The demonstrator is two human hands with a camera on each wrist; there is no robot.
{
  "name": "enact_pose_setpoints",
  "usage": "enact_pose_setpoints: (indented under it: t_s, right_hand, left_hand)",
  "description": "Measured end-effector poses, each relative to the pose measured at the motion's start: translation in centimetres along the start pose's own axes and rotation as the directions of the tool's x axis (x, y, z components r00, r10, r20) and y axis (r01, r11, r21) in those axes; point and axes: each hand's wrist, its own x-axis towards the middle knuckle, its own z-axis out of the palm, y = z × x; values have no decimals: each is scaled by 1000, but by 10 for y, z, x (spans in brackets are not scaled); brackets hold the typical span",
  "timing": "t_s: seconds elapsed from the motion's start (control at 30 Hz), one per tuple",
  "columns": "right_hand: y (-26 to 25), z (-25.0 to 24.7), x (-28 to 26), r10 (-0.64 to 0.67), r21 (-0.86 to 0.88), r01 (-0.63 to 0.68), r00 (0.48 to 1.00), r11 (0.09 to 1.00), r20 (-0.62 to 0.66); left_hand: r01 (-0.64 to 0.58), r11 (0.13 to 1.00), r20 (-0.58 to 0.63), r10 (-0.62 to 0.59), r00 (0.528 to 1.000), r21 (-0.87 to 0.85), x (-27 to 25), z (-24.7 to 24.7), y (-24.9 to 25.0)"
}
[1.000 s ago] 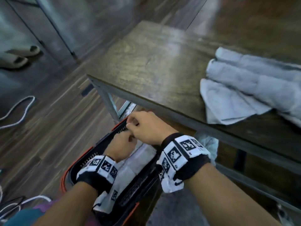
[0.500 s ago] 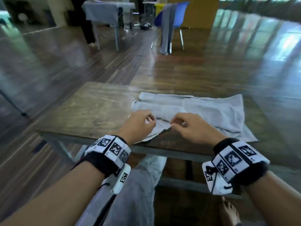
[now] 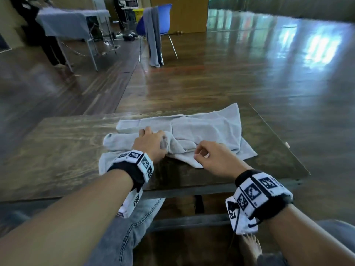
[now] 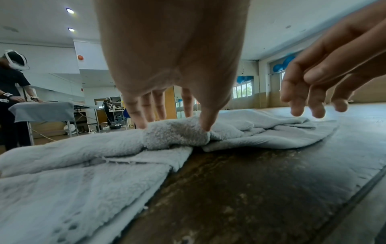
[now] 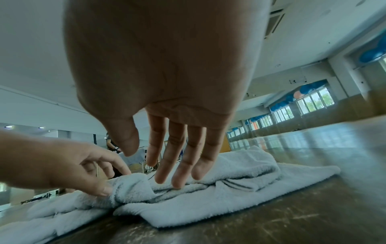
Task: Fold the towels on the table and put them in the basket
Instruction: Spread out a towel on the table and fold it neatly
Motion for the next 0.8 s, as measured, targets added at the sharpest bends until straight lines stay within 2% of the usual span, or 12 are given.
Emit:
enact_pose_setpoints:
  t_s: [0.13,0.23,0.37,0.67,0.73,0.8]
  right_hand:
    - [-11,0,3,21,-47,-19,999,999,46]
    - [-18,0,8,41,-150,-30,996,988,75]
    - [-14,-3,16,58,-314,-33,996,949,71]
    - [12,-16,43,117,-359,-100,993,928,26]
    - [15,-18,43,122,-360,-112,993,926,5]
    - [17,-22,43,114,-339,-127,992,932,-57]
  left_hand:
    - [-109,993,-69,106,992,-35,16,3,12]
    - [-220,976,-42,220,975,7,30,12,27]
    - [-250,968,3,250,968,15,45,27,41]
    - [-335,942,-50,335,941,-1,66,26,40]
    - [-361,924,-150,342,928,-128,65,14,42]
    - [-415,873,-345,318,883,-257,61,-4,47]
